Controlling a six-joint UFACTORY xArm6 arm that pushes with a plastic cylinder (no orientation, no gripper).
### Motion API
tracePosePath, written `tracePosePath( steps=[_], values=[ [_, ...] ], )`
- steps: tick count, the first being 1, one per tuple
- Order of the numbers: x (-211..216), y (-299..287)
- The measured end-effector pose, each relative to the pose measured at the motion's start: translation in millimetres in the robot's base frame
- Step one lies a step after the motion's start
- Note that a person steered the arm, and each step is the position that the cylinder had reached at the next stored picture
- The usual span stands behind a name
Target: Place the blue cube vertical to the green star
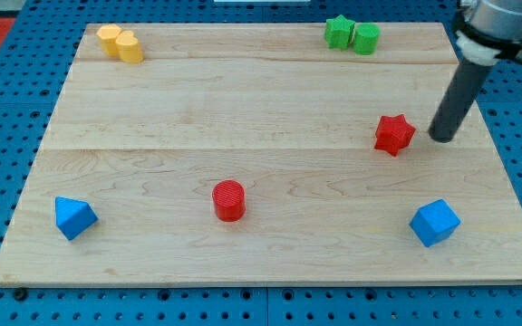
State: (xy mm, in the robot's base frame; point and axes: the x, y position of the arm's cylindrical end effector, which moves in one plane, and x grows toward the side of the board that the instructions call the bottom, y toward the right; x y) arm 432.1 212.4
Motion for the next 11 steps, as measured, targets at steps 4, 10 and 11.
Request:
tracePosePath(
  steps=[4, 10, 11],
  values=[
    [67, 58],
    [162, 11],
    [131, -5]
  ],
)
